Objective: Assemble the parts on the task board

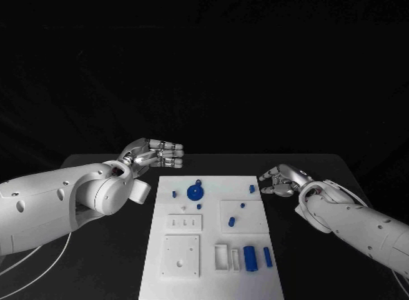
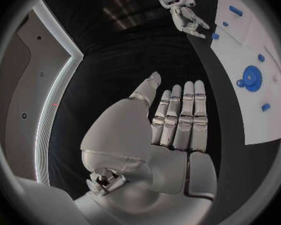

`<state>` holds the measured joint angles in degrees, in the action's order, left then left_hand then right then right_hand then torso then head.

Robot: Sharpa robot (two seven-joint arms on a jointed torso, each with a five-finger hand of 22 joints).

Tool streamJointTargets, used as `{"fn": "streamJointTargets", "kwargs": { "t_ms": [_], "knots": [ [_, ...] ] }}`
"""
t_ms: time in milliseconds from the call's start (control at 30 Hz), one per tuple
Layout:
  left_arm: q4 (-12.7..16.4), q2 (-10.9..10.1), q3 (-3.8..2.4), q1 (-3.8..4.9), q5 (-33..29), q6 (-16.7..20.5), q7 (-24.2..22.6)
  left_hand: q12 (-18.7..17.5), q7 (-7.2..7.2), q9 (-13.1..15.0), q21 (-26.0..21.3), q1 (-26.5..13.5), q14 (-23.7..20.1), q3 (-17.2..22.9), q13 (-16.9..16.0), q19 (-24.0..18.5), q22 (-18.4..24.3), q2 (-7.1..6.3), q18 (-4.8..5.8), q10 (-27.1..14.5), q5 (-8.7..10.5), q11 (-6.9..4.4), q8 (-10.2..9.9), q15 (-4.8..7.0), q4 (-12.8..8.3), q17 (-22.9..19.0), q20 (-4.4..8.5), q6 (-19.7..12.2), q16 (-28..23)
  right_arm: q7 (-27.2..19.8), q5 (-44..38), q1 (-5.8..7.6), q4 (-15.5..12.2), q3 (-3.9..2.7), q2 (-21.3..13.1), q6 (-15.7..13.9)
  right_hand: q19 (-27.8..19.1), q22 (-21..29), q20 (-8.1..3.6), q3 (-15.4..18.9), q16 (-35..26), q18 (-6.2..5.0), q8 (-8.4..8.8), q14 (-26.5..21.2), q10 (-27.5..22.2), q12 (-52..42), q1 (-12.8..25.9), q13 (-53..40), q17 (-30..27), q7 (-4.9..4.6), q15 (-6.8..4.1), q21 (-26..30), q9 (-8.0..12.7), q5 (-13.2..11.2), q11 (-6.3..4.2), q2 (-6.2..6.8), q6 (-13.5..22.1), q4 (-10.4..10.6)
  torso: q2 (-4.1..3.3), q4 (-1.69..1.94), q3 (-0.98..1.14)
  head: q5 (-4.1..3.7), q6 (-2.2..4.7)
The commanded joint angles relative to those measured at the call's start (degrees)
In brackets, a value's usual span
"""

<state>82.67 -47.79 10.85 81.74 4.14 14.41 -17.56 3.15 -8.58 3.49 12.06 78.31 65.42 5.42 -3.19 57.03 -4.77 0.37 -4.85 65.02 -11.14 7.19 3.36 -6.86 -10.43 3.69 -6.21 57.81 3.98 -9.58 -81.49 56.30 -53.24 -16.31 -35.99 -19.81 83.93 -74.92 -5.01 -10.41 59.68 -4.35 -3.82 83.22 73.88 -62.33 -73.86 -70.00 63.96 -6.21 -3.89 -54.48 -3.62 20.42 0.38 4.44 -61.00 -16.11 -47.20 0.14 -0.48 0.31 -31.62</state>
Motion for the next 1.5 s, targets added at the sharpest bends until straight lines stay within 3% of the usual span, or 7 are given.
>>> {"fn": "streamJointTargets", "kwargs": {
  "t_ms": [33, 267, 467, 633, 1067, 1500],
  "knots": [
    [-0.10, 0.24, -0.03, -0.08, 0.19, -1.22, -0.73, 0.20, 0.04, 0.06, 0.15, -0.65, -0.29, 0.40, -0.08, -0.21, 0.00, -0.01, 0.54, 0.00, -0.28, 0.07, 0.21, -0.22, 0.03, 0.03, 0.04, 0.02, -0.19, -1.72, 0.57, -0.36, 1.76, -0.02, 1.05, 0.83, -0.06, -6.77, -0.01, 0.24, -0.17, 0.20, 0.29, -0.18, -0.25, 0.02, 0.32, 0.03, 0.08, -0.01, 0.01, -0.38, 0.07, -0.40, -0.12, 0.23, 0.42, 0.19, -0.10, 0.18, 0.02, -0.11, -0.35],
    [-0.23, 0.31, -0.03, -0.16, 0.30, -1.17, -0.57, 0.21, 0.01, 0.06, 0.16, -0.64, -0.36, 0.44, -0.08, -0.25, 0.01, 0.01, 0.50, -0.04, -0.28, 0.08, 0.20, -0.25, 0.02, 0.03, 0.00, 0.01, -0.18, -1.13, 1.48, -0.60, 4.20, -0.03, 2.48, -1.36, 0.01, -6.79, -0.01, 0.98, -0.05, 0.15, 0.30, -0.13, -0.14, -0.15, 0.82, -0.08, 0.21, -0.04, -0.01, -0.48, 0.08, -0.62, -0.10, -0.03, 0.48, 0.44, -0.36, 0.58, 0.17, -0.44, -0.23],
    [-0.24, 0.31, -0.04, -0.17, 0.40, -1.15, -0.48, 0.21, 0.01, 0.06, 0.16, -0.64, -0.36, 0.44, -0.08, -0.25, 0.01, 0.01, 0.50, -0.04, -0.28, 0.08, 0.20, -0.25, 0.02, 0.03, 0.00, 0.01, -0.18, -0.43, 1.84, -0.67, 5.70, -0.03, 3.54, -2.97, 0.08, -6.77, 0.05, 1.46, 0.18, 0.01, 0.28, -0.08, -0.13, -0.21, 1.29, -0.12, 0.45, -0.10, 0.06, -0.42, 0.07, -0.63, -0.11, -0.36, 0.40, 0.73, -0.29, 0.47, 0.11, -0.34, -0.51],
    [-0.16, 0.27, -0.04, -0.17, 0.50, -1.19, -0.42, 0.21, 0.01, 0.06, 0.16, -0.64, -0.36, 0.44, -0.08, -0.25, 0.01, 0.01, 0.50, -0.04, -0.28, 0.08, 0.20, -0.25, 0.02, 0.03, 0.00, 0.01, -0.18, -0.49, 2.25, -0.70, 6.00, -0.03, 4.09, -2.08, 0.11, -6.78, 0.08, 1.55, 0.25, -0.04, 0.30, -0.07, -0.10, -0.28, 1.49, -0.17, 0.52, -0.11, 0.07, -0.46, 0.08, -0.65, -0.11, -0.45, 0.44, 0.87, -0.24, 0.52, -0.05, -0.20, -0.83],
    [-0.16, 0.18, -0.05, -0.16, 0.60, -1.18, -0.27, 0.20, 0.02, 0.06, 0.27, -0.58, -0.41, 0.58, -0.08, -0.35, 0.03, 0.00, 0.43, -0.10, -0.28, 0.10, 0.21, -0.27, 0.03, 0.03, -0.05, 0.00, -0.16, -0.82, 2.43, -0.76, 6.02, -0.02, 4.60, 1.36, 0.03, -6.79, 0.16, 1.88, 0.13, -0.05, 0.27, -0.12, -0.30, -0.20, 1.22, -0.15, 0.49, -0.12, 0.12, -0.41, 0.07, -0.75, -0.07, -0.67, 0.46, 0.59, -0.07, 0.30, -0.06, 0.08, -1.22],
    [-0.18, 0.20, -0.05, -0.15, 0.67, -1.25, -0.17, 0.21, 0.00, 0.06, 0.30, -0.51, -0.43, 0.62, -0.08, -0.34, 0.03, 0.00, 0.42, -0.09, -0.32, 0.11, 0.20, -0.27, 0.00, 0.03, -0.04, -0.02, -0.16, -0.96, 2.40, -0.81, 6.05, -0.02, 4.74, 2.58, 0.00, -6.81, 0.15, 1.63, 0.16, -0.04, 0.31, -0.14, -0.33, -0.29, 1.18, -0.22, 0.55, -0.11, 0.10, -0.51, 0.08, -0.31, -0.09, -0.85, 0.32, 0.19, -0.06, 0.33, -0.03, 0.02, -1.19]
  ]
}}
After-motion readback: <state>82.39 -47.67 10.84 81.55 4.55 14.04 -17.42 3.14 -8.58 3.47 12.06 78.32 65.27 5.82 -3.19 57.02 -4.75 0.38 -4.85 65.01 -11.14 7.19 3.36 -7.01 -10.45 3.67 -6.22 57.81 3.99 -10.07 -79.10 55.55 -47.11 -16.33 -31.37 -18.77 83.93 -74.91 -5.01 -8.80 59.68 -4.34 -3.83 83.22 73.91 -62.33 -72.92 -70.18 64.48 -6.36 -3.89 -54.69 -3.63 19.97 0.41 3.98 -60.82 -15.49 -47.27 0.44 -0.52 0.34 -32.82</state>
